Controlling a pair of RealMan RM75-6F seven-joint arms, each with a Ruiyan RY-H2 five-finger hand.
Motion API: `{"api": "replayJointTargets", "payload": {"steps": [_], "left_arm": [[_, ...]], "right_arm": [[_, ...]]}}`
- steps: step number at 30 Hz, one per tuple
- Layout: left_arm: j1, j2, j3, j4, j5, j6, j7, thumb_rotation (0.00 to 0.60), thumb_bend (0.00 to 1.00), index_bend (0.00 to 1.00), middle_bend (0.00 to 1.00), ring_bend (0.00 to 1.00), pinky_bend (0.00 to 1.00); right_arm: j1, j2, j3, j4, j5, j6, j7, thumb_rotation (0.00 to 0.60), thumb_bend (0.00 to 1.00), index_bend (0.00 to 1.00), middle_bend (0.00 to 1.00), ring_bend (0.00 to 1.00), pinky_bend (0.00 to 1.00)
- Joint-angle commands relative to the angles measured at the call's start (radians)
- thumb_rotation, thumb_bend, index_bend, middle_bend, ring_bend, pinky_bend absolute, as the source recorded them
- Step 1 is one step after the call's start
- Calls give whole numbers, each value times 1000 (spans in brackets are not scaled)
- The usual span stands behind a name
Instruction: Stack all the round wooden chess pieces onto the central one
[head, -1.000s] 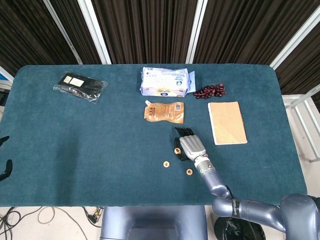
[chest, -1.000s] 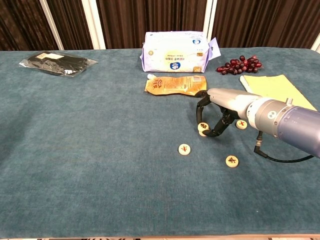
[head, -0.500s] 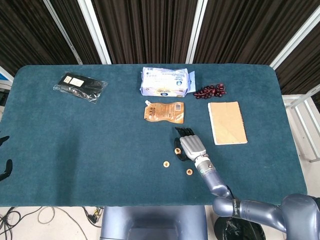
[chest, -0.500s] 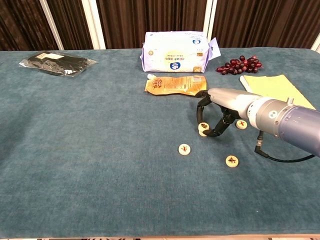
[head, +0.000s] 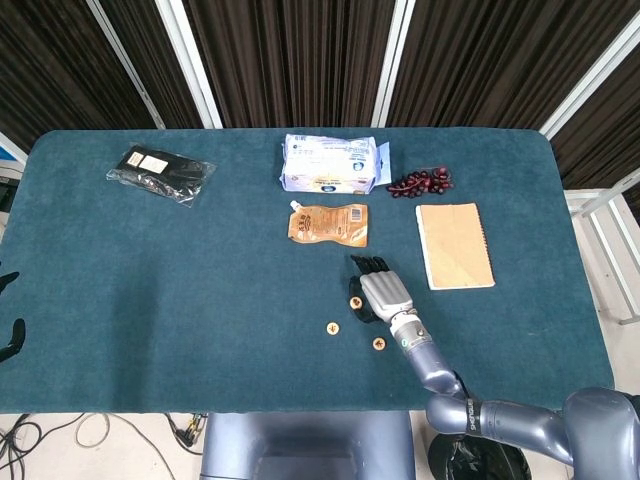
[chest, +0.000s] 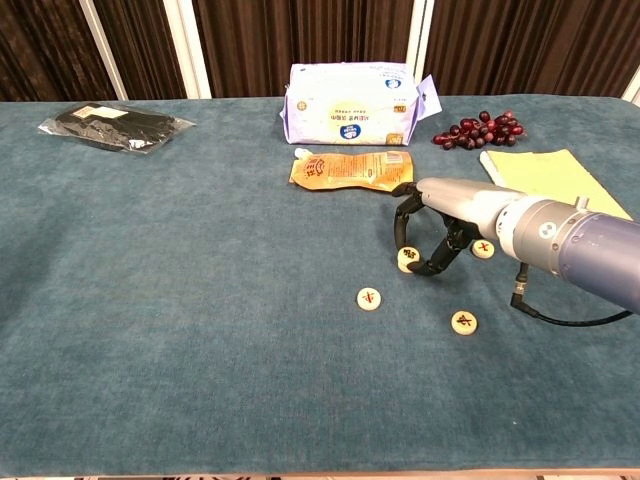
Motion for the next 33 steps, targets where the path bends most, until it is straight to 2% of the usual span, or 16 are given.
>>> {"api": "replayJointTargets", "payload": {"steps": [1,33], "left_arm": [[0,0,1,0,-1,-2,1,600,490,161,0,0,0],[-1,0,0,-3,-4,-4,7,600,490,161,0,0,0]], "right_arm": [[0,0,-1,2,2,-2,-1,600,408,487,0,0,0],[-4,10,-1,-10,-5,2,6,600,408,461,0,0,0]]}}
